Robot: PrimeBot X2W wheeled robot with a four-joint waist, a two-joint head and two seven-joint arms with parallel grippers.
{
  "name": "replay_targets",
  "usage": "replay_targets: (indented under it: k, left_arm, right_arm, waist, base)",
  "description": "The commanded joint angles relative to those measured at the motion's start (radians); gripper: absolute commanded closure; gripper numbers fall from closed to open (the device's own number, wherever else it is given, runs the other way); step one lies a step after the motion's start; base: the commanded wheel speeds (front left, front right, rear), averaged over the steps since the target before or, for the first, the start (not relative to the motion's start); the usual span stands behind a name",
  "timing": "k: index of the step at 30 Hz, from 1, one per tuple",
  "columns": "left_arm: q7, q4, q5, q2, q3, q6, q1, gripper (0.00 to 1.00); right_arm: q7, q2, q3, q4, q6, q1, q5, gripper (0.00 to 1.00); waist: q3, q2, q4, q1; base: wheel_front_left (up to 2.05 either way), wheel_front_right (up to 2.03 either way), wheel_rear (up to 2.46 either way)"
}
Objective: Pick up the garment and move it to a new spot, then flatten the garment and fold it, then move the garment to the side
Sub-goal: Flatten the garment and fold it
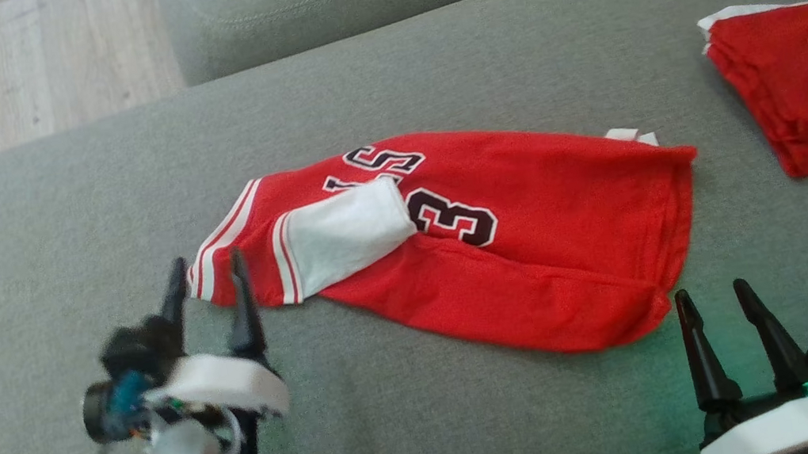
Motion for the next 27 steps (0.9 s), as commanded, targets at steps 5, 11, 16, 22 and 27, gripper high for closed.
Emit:
replay_targets:
  k: [5, 11, 16, 22, 27]
  left_arm:
    - [-0.005, -0.158, 0.236, -0.023, -0.035, 0.037, 0.045, 0.00]
    - [-0.005, -0.097, 0.329, -0.061, -0.153, 0.014, -0.010, 0.00]
    - [-0.005, 0.032, 0.308, -0.076, -0.231, 0.004, -0.110, 0.00]
    - [0.015, 0.132, 0.185, -0.076, -0.310, 0.020, -0.217, 0.00]
    - [0.003, 0.206, 0.167, -0.077, -0.326, 0.117, -0.300, 0.00]
  right_arm:
    - [-0.004, -0.007, 0.032, -0.027, -0.001, -0.042, -0.009, 0.00]
    - [-0.004, -0.007, 0.061, -0.022, -0.001, -0.076, -0.008, 0.00]
    - [-0.004, -0.007, 0.089, -0.015, -0.001, -0.106, 0.000, 0.00]
    - [-0.004, -0.007, 0.086, -0.010, -0.001, -0.128, 0.005, 0.00]
    - [-0.004, -0.007, 0.083, -0.010, -0.001, -0.136, 0.007, 0.00]
  waist:
    - [0.036, 0.0000, 0.019, -0.0001]
    - [0.071, 0.0000, -0.001, -0.0001]
    - [0.113, 0.0000, -0.051, -0.0001]
    - [0.156, 0.0000, -0.106, -0.0001]
    - [0.175, 0.0000, -0.126, -0.0001]
  base:
    - [0.00, 0.00, 0.00]
    - [0.00, 0.00, 0.00]
    - [0.00, 0.00, 0.00]
    - [0.00, 0.00, 0.00]
    - [0.00, 0.00, 0.00]
